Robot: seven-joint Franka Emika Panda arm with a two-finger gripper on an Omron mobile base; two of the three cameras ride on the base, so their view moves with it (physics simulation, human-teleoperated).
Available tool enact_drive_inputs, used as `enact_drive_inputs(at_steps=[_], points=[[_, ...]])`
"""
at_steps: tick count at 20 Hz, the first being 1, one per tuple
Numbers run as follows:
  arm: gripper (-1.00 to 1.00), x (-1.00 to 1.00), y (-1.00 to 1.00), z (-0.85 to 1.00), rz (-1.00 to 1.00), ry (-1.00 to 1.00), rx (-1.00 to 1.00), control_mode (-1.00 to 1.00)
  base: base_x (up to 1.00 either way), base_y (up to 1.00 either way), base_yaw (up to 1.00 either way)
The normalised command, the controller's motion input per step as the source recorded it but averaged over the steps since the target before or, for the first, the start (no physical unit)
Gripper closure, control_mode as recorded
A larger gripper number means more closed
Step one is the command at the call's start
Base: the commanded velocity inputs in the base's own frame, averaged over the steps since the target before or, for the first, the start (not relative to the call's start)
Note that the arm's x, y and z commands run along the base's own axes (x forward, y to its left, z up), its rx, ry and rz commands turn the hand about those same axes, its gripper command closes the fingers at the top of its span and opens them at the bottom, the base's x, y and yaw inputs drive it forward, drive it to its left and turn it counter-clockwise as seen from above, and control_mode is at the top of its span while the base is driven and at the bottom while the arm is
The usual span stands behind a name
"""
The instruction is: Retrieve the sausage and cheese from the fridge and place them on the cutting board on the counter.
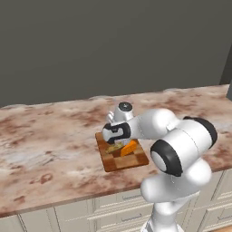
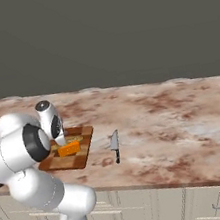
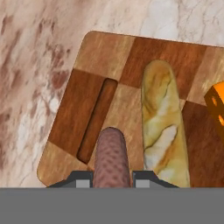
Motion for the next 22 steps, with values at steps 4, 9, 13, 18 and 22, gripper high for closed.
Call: enact_drive_inputs(at_steps=[4, 9, 13, 18, 22], points=[[1.0, 0.09, 0.0, -0.08, 0.0, 0.0, 0.0, -1.0, 0.0, 0.0, 0.0], [1.0, 0.04, 0.0, -0.04, 0.0, 0.02, 0.0, -1.0, 0.0, 0.0, 0.0], [1.0, 0.03, 0.0, -0.07, 0.0, 0.02, 0.0, -1.0, 0.0, 0.0, 0.0], [1.0, 0.14, 0.0, -0.07, 0.0, 0.02, 0.0, -1.0, 0.0, 0.0, 0.0], [1.0, 0.28, 0.0, -0.08, 0.0, 0.02, 0.0, -1.0, 0.0, 0.0, 0.0]])
